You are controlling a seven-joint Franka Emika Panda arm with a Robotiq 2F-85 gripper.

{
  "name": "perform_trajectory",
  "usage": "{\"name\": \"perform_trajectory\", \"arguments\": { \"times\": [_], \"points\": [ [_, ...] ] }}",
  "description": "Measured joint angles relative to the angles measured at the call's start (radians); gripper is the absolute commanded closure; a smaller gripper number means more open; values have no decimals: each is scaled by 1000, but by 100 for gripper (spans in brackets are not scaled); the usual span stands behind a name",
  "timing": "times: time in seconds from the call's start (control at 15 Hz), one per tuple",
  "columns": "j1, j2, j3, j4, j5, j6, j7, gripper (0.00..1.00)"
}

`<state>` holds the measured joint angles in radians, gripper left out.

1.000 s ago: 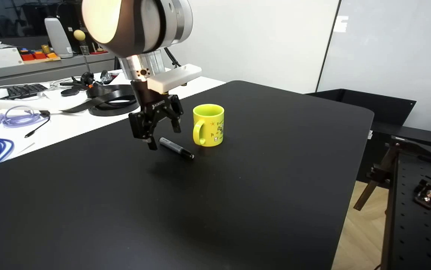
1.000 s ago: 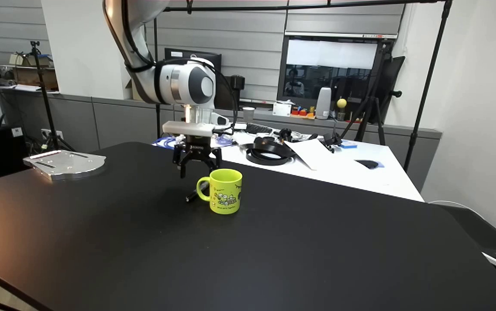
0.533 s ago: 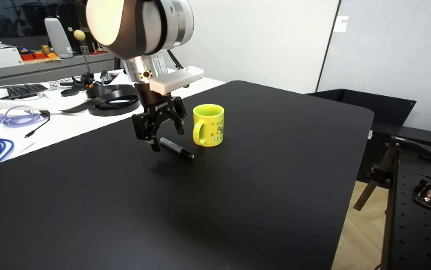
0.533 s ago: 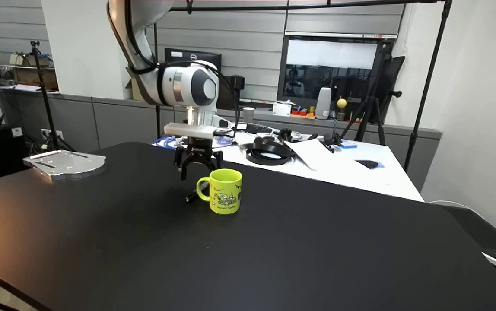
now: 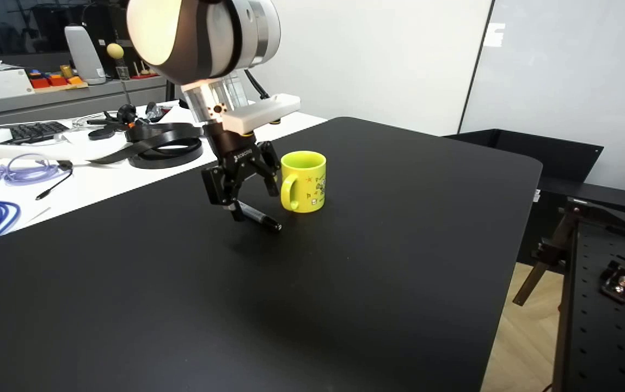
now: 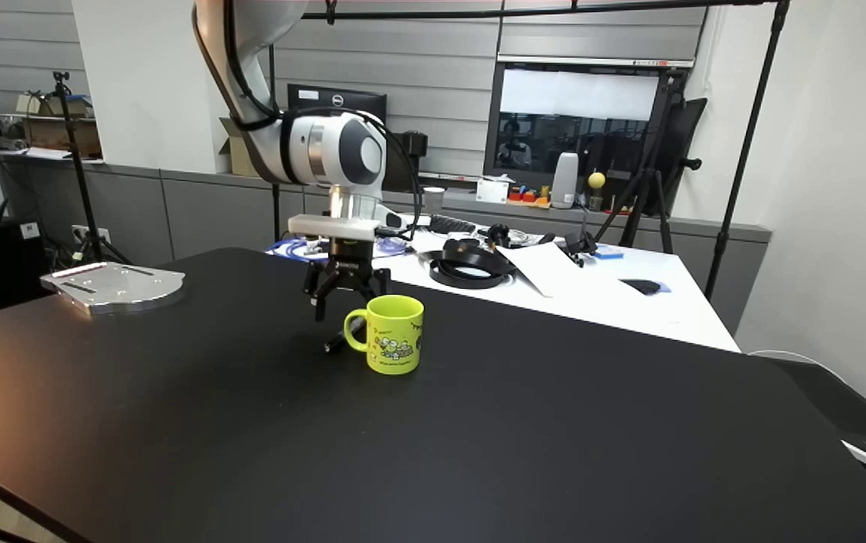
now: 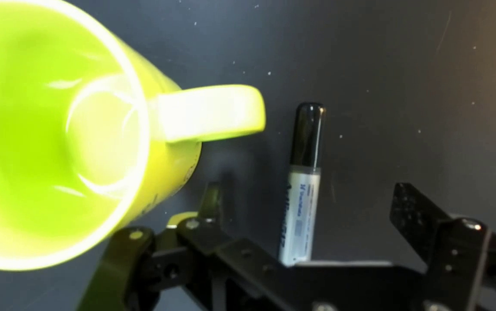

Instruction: Place the black marker inside the yellow mug

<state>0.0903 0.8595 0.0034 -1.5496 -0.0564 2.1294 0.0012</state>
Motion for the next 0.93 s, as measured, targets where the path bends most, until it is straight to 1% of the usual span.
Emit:
{"name": "perform_trajectory", "arguments": {
  "times": [0.27,0.33,0.4,0.47,0.6,0.73,0.93],
  "points": [
    [-1,18,-1,15,0,4,0,0],
    [-1,24,-1,19,0,7,0,25],
    [-2,29,-1,20,0,12,-1,27],
    [-2,32,-1,21,0,16,-1,33],
    [-2,36,-1,22,0,21,-1,49],
    [-2,37,-1,22,0,28,-2,61],
    [-2,37,1,23,1,43,-2,83]
  ]
}}
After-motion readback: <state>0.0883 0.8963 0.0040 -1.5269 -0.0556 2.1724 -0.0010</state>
